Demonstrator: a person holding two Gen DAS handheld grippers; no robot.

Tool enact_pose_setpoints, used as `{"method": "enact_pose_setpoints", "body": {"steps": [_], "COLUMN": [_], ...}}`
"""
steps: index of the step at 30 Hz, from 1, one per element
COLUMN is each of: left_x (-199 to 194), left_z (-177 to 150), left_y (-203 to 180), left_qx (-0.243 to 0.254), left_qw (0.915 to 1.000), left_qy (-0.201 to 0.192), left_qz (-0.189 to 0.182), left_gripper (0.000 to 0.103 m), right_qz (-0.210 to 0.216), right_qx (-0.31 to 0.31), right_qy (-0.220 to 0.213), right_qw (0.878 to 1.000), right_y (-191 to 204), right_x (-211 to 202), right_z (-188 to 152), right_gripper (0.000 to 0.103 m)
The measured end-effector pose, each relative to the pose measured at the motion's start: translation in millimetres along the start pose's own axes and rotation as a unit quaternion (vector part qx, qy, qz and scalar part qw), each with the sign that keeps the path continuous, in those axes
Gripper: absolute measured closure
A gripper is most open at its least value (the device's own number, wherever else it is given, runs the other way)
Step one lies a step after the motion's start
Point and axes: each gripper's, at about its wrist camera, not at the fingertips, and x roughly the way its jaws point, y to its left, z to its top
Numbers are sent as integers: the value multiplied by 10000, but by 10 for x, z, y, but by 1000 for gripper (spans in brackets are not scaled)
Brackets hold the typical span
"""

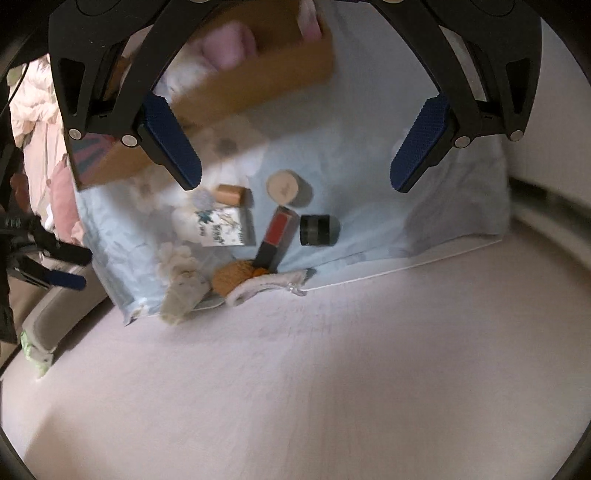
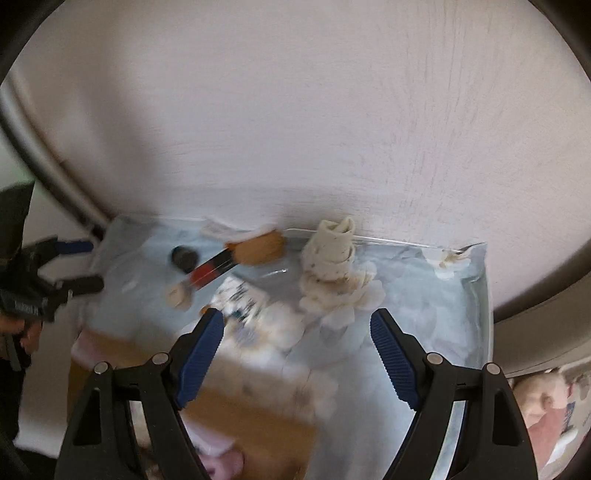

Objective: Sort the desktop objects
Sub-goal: 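Move both open grippers back toward the remaining items on the tray, then grasp the black jar with the left gripper while the right grasps the cream sock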

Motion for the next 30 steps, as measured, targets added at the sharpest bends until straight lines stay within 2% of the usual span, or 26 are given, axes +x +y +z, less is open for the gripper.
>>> {"method": "enact_pose_setpoints", "body": {"steps": [2,5,9,11,16,20,24,26,27,28,29,30], "left_x": [252,525,838,961,1202,1302,1377,1391,1381,1380,1379,1377], "left_z": [107,198,276,289,274,273,260,245,237,229,221,215], "left_y": [67,118,144,149,144,186,225,228,220,214,209,202], "left_qx": [14,77,106,122,175,134,35,-1,12,10,11,17], "left_qw": [9998,9992,9980,9973,9951,9943,9941,9943,9948,9948,9948,9948], "left_qy": [194,385,613,725,969,1057,1078,1063,1018,1015,1015,1009], "left_qz": [-92,-58,-92,-90,-72,-45,-75,-111,-78,-96,-94,-101], "left_gripper": [7,8,15,23,36,48,49,58,62,71,71,71], "right_qz": [66,132,139,132,96,-38,4,-45,-59,-37,-21,-73], "right_qx": [380,773,1112,1247,1488,1515,1666,1703,1707,1710,1715,1699], "right_qy": [178,337,471,494,642,601,622,584,580,582,555,557], "right_qw": [9991,9964,9926,9909,9867,9866,9841,9836,9836,9835,9836,9839], "right_y": [-127,-255,-338,-360,-410,-421,-447,-459,-461,-462,-465,-466], "right_x": [287,588,911,1009,1173,1215,1290,1309,1318,1333,1328,1321], "right_z": [133,226,287,298,325,363,373,369,365,356,342,328], "right_gripper": [24,24,24,24,24,24,28,29,34,45,50,60]}}
